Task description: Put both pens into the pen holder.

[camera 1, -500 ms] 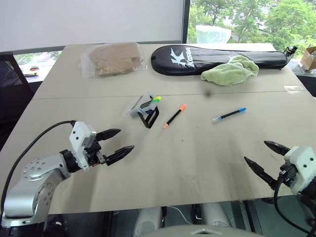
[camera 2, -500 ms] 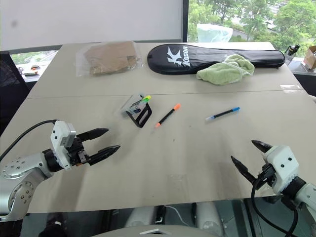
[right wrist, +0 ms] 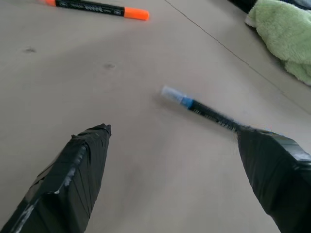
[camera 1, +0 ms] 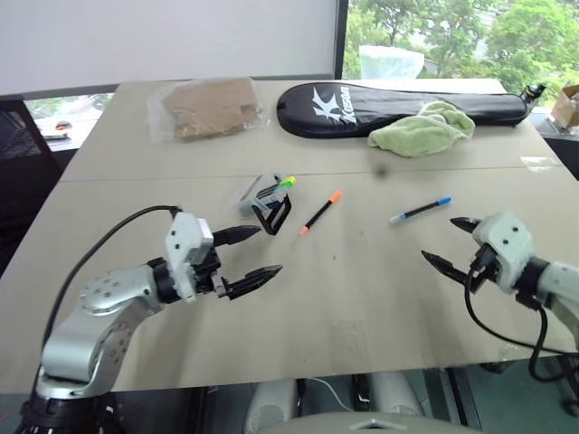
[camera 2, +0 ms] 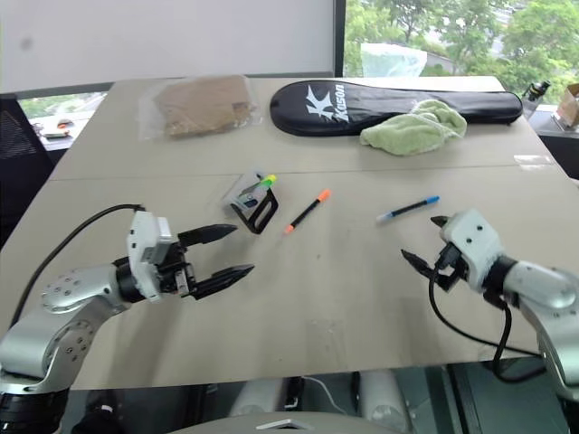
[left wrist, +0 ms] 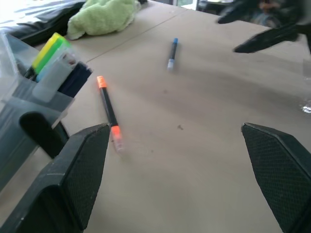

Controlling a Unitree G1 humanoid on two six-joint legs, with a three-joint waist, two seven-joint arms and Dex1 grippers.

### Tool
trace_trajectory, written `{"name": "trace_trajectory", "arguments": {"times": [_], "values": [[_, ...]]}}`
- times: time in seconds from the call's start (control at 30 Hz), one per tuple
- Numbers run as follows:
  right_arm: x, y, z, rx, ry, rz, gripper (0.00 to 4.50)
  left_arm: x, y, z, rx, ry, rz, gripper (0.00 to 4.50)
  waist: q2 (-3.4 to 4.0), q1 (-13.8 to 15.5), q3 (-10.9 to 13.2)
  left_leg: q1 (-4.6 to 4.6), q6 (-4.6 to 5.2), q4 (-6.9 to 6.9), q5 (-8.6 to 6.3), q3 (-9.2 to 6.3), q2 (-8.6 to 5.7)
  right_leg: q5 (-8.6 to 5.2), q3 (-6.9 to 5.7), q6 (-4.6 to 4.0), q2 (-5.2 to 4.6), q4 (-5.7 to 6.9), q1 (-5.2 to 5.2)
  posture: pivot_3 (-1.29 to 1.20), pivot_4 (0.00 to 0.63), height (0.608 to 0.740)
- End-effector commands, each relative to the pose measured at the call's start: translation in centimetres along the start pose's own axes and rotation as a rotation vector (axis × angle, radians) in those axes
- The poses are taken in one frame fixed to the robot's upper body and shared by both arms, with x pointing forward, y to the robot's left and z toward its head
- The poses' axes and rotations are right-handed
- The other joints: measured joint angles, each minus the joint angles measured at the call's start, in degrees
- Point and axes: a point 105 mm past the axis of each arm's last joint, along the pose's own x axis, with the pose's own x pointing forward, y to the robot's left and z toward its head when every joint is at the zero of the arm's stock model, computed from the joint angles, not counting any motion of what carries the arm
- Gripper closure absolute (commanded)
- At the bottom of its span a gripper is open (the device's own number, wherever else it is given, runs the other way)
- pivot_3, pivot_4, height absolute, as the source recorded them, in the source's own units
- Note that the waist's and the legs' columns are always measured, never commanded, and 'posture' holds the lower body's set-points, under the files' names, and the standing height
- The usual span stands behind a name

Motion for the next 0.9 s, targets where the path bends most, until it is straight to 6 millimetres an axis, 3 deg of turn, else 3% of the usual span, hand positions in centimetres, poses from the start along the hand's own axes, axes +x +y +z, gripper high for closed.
{"name": "trace_trajectory", "arguments": {"times": [0.03,0.33,0.57,0.67,0.83,0.87,0.9], "values": [[1.8,-1.7,-0.8,-0.1,0.114,0.098,0.05,0.9,-1.8,1.8,0.086,-0.061,-0.09,0.0,0.0,0.03,0.0,-0.01,0.0,0.01,0.0,0.01,-0.01,0.0,0.01,-0.01,0.0,0.0,-0.01,0.0,0.15,0.74],[5.6,-6.5,-1.9,-0.227,0.249,0.225,0.05,2.0,-3.5,3.9,0.136,-0.128,-0.114,0.0,0.02,0.01,0.06,-0.17,0.0,0.03,0.01,-0.01,-0.07,0.02,0.01,-0.01,0.0,-0.09,-0.05,0.0,0.15,0.74],[7.6,-8.2,-3.4,-0.204,0.417,0.292,0.05,1.9,-6.3,5.5,0.16,-0.156,-0.123,0.0,0.04,-1.06,0.08,-0.14,-0.03,0.0,0.03,-0.03,-0.05,0.03,0.03,-0.02,0.0,-0.1,-0.05,0.0,0.15,0.74],[7.9,-7.7,-4.2,-0.144,0.492,0.35,0.82,2.0,-7.3,5.9,0.175,-0.163,-0.121,0.0,0.03,-1.36,0.07,-0.04,-0.06,0.02,0.04,-0.04,-0.04,0.05,0.04,-0.04,-0.01,-0.07,0.04,0.0,0.15,0.74],[7.1,-7.5,-5.6,-0.04,0.603,0.384,3.22,2.0,-8.8,6.8,0.132,-0.2,-0.116,0.0,0.03,-1.22,0.07,0.76,0.01,0.03,0.0,-0.06,-0.08,0.03,0.04,-0.06,-0.1,-0.09,0.89,0.0,0.15,0.74],[6.6,-7.5,-5.9,-0.019,0.614,0.391,3.93,2.1,-8.8,7.3,0.103,-0.229,-0.097,0.0,0.02,-1.1,0.04,0.77,0.02,0.03,0.0,-0.08,-0.08,0.04,0.04,-0.06,-0.11,-0.09,0.89,0.0,0.15,0.74],[6.3,-7.7,-5.9,0.003,0.613,0.392,4.01,2.2,-8.7,7.9,0.069,-0.257,-0.084,0.0,0.03,-1.04,0.03,0.84,0.02,0.07,0.01,-0.12,-0.12,0.05,0.05,-0.07,-0.11,-0.07,0.98,0.0,0.15,0.74]]}}
